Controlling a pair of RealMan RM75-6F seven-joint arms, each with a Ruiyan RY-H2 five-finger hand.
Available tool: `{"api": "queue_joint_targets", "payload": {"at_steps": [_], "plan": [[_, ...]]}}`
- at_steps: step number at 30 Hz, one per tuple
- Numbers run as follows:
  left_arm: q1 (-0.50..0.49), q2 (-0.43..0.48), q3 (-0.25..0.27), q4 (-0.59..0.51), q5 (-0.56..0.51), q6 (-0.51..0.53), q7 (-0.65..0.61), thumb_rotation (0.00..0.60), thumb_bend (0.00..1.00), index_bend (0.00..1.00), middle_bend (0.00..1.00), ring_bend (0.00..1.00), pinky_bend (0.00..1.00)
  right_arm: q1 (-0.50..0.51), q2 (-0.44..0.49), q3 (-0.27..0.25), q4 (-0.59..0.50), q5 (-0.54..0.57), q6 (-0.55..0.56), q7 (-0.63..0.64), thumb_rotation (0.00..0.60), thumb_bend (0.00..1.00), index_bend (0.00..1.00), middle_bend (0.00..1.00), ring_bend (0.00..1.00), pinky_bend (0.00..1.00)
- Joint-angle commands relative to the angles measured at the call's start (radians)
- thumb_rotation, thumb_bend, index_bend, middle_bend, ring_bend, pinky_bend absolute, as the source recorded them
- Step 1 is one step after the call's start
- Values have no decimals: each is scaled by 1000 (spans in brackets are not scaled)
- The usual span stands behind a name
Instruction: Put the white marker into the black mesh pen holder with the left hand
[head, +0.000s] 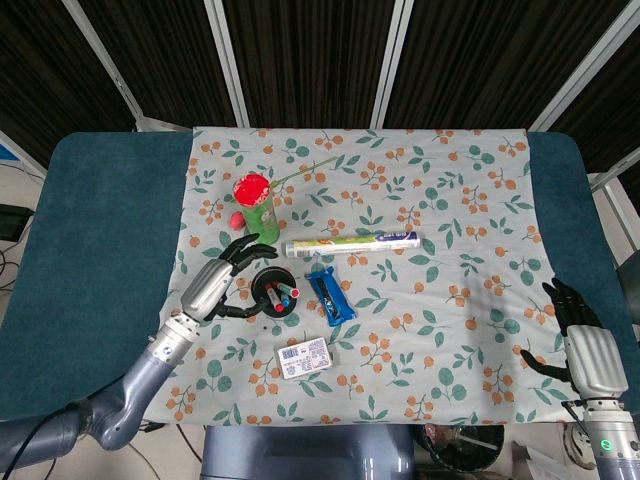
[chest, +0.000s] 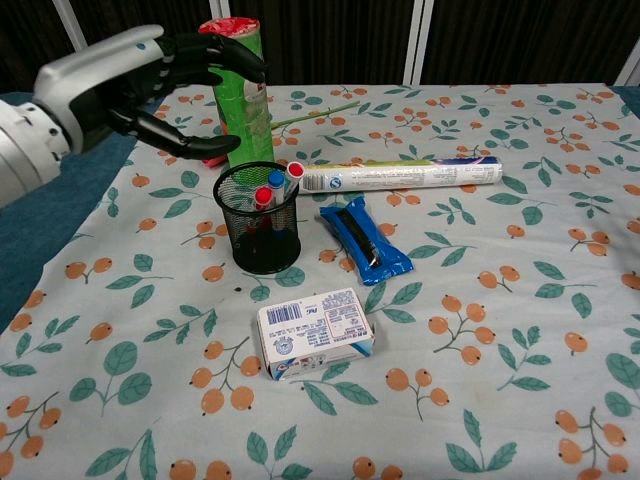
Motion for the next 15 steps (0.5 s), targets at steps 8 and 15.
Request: {"api": "queue_joint_targets", "payload": {"at_steps": [8,15], "plan": [[300,280,152,-264,-7,326,697,600,136,0,0,0,0,-1,-2,-2,10,-18,14,-16,600,256,52,0,0,177],[400,283,184,-153,-6,425,689,600,104,0,0,0,0,-1,-7,-5,23,-37,27,-27,600,233,33,0,0,176]]}}
